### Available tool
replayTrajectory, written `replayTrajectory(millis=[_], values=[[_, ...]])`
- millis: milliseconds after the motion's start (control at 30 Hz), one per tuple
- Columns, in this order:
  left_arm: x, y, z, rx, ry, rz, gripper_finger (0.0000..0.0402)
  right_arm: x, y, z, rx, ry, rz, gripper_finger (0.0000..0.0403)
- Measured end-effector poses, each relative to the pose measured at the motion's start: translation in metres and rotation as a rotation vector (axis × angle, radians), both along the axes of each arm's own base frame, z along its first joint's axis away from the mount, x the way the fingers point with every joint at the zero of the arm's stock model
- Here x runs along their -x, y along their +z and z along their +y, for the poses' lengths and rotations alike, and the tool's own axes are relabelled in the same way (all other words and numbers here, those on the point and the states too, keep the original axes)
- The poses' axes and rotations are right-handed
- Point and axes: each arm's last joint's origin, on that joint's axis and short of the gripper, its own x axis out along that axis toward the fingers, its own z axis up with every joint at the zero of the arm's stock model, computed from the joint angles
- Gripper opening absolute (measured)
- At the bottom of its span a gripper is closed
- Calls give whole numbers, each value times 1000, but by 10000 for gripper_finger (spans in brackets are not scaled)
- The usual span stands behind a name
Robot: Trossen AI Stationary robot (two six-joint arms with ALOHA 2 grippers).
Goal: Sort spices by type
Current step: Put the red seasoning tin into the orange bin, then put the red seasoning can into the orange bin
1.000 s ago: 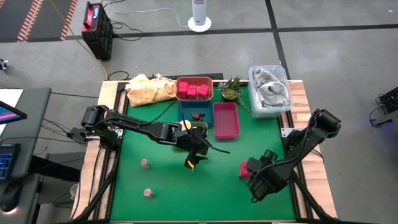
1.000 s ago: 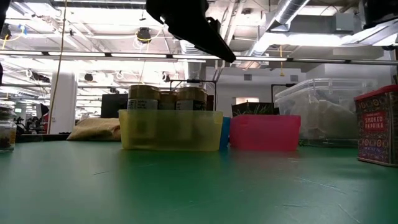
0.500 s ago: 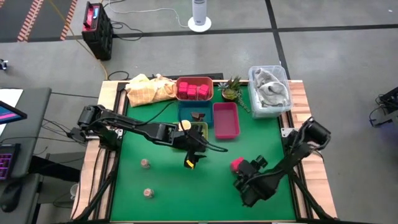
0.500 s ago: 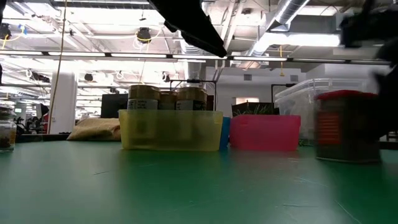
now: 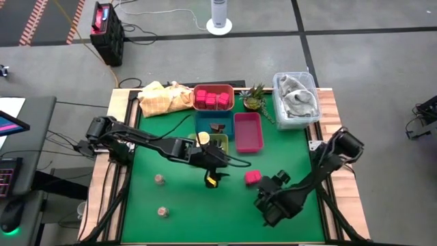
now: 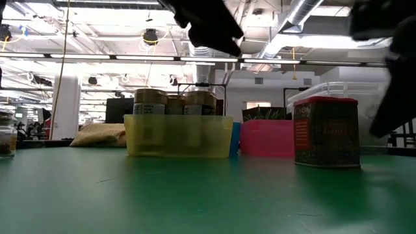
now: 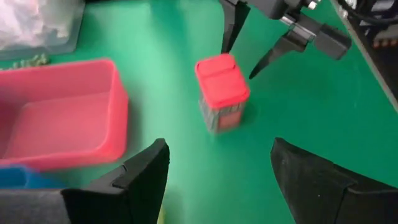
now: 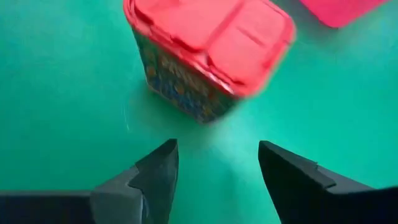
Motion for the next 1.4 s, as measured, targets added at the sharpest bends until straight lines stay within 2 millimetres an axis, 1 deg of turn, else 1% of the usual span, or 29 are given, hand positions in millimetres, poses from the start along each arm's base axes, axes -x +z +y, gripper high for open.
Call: replayTrajectory(millis=[100,200,300,467,600,700,800,867,933,1033,1167,1300,1400], values=[[-9,-8,-8,17,-7,-39,267,16,13,1,30,0,8,252],[-23,-24,-16,31,-14,-79,268,33,23,-1,109,-7,-28,252],[-38,-40,-20,38,-11,-73,276,44,30,-2,188,-12,-90,252],[-66,-43,-26,43,-4,-95,304,49,33,-7,260,-34,-111,252],[-86,-46,-31,20,-15,-36,335,47,34,-10,287,-35,-120,252],[-100,-44,-32,14,-10,1,356,53,36,-11,320,-41,-111,250],[-112,-49,-33,-4,-9,60,369,60,40,-12,354,-57,-109,250],[-116,-54,-32,-17,-8,99,372,65,42,-12,357,-68,-123,250],[-121,-56,-28,-19,4,98,373,71,47,-11,339,-64,-144,250],[-123,-56,-17,-5,37,102,373,76,56,-12,303,-55,-167,250],[-124,-58,-6,1,65,112,373,80,75,-23,247,-61,-192,250],[-124,-58,-8,76,33,120,373,81,91,-38,219,-75,-222,250],[-124,-57,-10,80,35,117,373,77,98,-45,245,-81,-309,250]])
